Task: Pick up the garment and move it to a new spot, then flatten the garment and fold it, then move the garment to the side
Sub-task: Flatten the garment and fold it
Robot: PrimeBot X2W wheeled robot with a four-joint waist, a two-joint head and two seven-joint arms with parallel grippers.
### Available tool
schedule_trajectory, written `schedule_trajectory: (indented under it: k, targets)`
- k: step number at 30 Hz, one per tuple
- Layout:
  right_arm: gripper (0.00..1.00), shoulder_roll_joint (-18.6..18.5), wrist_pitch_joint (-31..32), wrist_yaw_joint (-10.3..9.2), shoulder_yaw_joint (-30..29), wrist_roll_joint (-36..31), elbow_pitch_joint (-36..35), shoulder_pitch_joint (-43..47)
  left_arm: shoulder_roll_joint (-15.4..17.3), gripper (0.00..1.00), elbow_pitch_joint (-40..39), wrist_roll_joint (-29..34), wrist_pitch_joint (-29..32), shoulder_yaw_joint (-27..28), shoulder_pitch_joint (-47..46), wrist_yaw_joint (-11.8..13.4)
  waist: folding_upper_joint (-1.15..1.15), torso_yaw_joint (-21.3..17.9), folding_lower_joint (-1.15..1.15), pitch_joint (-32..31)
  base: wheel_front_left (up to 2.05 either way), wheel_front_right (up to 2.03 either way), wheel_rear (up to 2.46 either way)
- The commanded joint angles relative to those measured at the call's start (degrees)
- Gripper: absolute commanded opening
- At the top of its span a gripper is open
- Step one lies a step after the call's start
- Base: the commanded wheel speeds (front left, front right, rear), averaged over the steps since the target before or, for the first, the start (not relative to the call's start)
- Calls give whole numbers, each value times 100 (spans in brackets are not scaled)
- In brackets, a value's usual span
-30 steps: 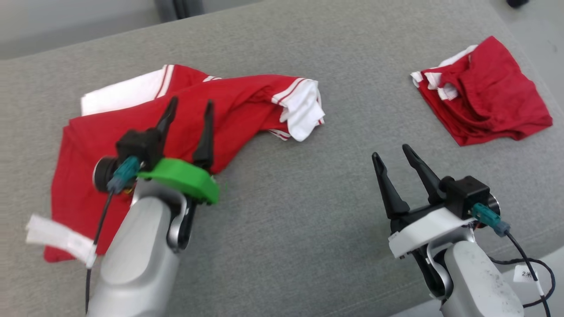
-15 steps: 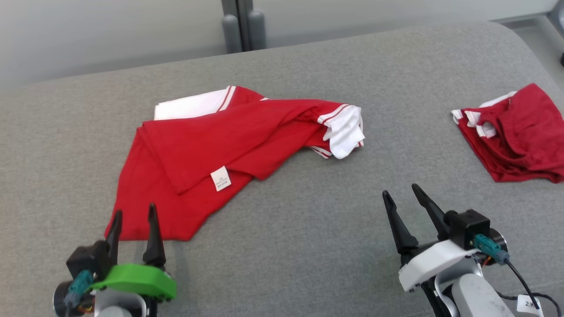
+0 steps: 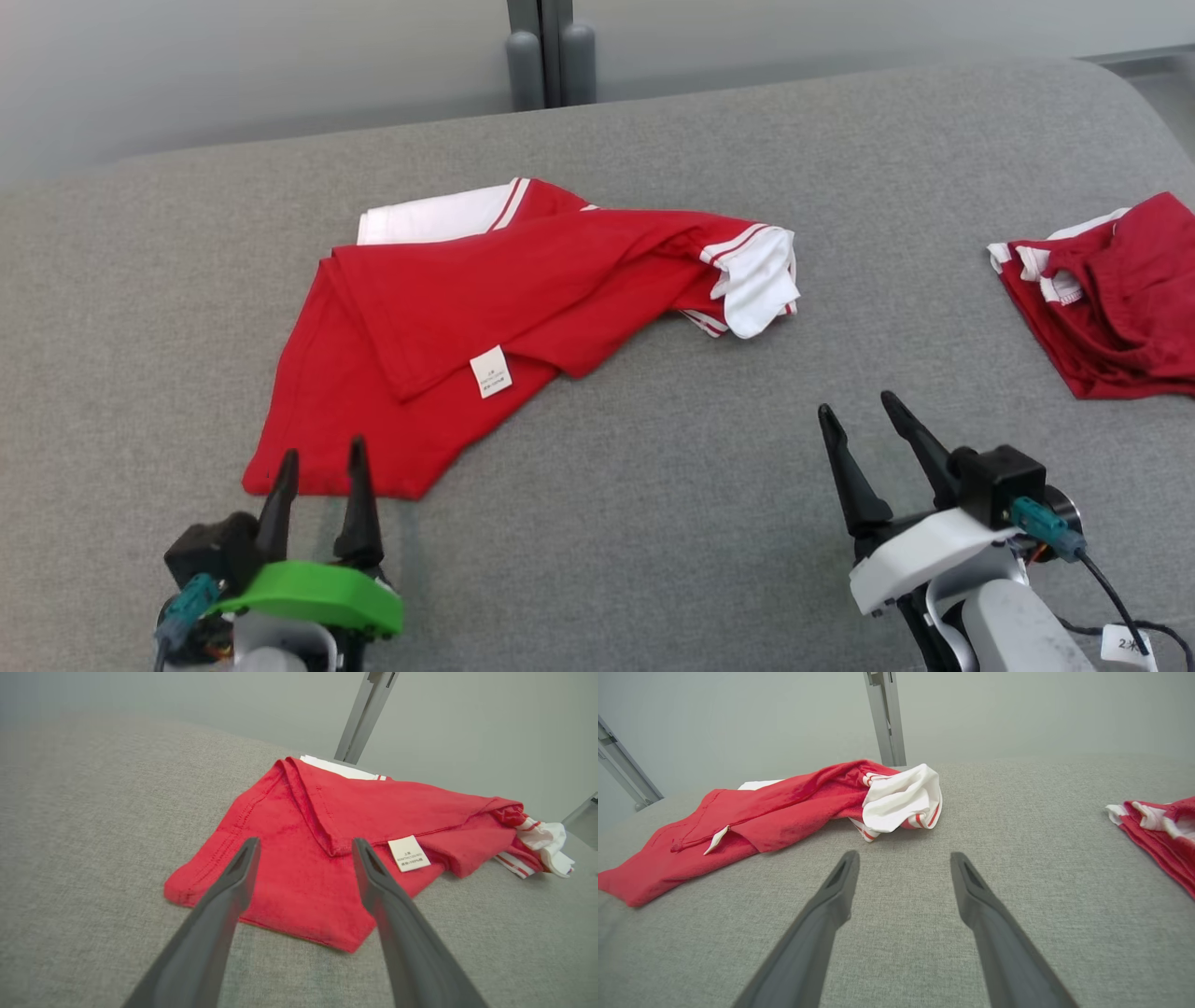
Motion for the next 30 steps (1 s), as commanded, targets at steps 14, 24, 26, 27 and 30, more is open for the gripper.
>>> schedule_trajectory:
  k: [14,24,26,27,30]
  targets:
    - [100,-19,-1,-9,81,-23,-215,-586,20,100,1144,-516,-1,-474,-1590,-53,0,-313,0,1199,0,0,0]
    - [100,-19,-1,-9,38,-31,-154,-612,16,0,1078,-563,3,-434,-1519,-55,0,-314,0,1145,0,0,0]
    - [100,-17,-1,-9,32,-40,-131,-603,17,0,1004,-590,3,-469,-1479,-55,0,-266,0,1075,0,0,0]
    - [100,-20,-1,-9,30,-43,-113,-581,23,0,948,-589,1,-468,-1458,-54,0,-230,0,1021,0,0,0]
    - [100,-22,-1,-9,1,-46,-65,-495,20,0,668,-642,-1,-418,-1351,-51,0,-93,0,850,0,0,0]
